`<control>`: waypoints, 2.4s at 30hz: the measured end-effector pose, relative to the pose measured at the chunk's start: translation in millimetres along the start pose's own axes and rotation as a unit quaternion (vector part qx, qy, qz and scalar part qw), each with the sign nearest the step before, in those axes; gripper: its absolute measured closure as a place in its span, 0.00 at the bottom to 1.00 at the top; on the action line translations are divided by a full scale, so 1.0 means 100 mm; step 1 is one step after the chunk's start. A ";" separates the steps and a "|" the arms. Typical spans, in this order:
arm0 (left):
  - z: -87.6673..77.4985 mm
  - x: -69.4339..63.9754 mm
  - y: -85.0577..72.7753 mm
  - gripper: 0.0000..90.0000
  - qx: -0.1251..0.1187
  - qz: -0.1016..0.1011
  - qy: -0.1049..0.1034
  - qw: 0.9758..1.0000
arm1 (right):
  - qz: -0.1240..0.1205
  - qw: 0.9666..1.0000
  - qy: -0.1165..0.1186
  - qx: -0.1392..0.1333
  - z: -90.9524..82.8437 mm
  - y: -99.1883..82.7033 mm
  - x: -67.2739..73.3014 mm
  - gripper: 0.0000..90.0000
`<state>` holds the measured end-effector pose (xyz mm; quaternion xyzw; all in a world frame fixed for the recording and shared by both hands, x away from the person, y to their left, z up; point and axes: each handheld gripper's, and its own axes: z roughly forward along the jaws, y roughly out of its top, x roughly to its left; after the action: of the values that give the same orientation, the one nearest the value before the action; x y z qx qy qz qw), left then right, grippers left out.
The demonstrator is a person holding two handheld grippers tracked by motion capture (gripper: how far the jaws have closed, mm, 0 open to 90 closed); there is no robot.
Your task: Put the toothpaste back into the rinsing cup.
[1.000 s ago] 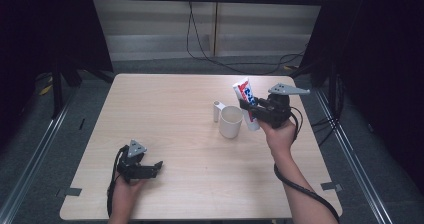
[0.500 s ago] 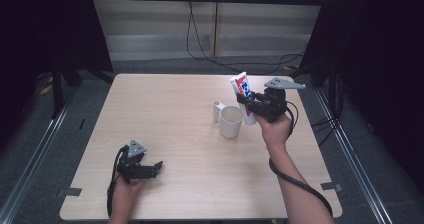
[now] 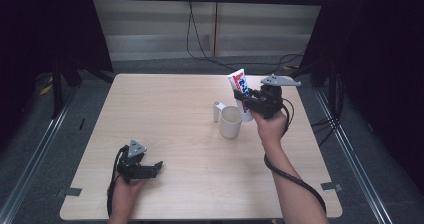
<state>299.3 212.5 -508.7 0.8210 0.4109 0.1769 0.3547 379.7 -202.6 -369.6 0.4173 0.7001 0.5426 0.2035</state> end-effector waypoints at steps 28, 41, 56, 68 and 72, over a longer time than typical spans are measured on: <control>0.00 -0.01 0.00 0.18 0.000 0.003 0.002 1.000 | -0.002 1.000 -0.018 0.000 0.24 0.03 0.03 0.68; 0.00 -0.01 0.00 0.18 -0.003 -0.002 0.001 1.000 | -0.009 0.999 -0.027 0.013 0.30 -0.04 0.03 0.68; 0.01 -0.02 0.00 0.18 -0.007 -0.006 0.002 1.000 | -0.013 0.999 -0.032 0.025 0.33 -0.12 0.03 0.67; 0.01 -0.01 0.00 0.18 -0.005 -0.005 0.002 1.000 | -0.012 0.999 -0.037 0.030 0.34 -0.22 0.02 0.67; 0.01 -0.01 0.00 0.18 -0.006 -0.006 0.002 1.000 | -0.018 0.999 -0.035 0.036 0.36 -0.25 0.04 0.67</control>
<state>298.8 211.1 -509.3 0.8161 0.4151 0.1789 0.3602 394.5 -179.7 -403.5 0.4307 0.7188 0.4983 0.2226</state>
